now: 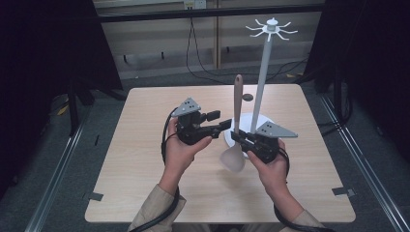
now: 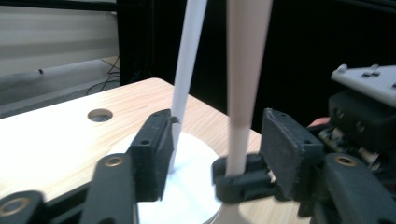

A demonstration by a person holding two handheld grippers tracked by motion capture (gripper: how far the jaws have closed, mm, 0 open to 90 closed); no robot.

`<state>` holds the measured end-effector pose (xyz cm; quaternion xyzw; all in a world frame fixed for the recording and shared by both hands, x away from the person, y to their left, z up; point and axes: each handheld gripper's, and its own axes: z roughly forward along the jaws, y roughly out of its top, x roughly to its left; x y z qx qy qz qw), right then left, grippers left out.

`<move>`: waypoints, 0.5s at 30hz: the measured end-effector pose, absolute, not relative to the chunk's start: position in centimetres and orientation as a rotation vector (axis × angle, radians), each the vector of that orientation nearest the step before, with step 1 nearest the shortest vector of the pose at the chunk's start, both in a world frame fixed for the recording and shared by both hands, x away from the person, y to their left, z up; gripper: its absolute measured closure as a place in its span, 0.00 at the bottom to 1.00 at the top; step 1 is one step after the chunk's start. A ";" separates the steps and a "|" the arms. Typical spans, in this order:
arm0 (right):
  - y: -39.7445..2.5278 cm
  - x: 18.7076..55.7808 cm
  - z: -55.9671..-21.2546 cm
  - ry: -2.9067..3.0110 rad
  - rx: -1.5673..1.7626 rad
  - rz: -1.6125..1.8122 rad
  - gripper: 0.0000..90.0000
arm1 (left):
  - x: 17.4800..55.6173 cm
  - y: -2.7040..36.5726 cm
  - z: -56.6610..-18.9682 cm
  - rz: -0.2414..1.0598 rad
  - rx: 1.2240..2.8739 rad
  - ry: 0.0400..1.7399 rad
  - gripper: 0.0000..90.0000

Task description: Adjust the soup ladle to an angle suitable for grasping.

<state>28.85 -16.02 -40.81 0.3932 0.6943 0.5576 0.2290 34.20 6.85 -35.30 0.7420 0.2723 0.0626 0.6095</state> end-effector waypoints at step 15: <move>-17.7 29.7 -39.1 1.912 1.083 1.555 0.89 | 34.4 8.8 -37.9 0.257 1.777 0.688 0.23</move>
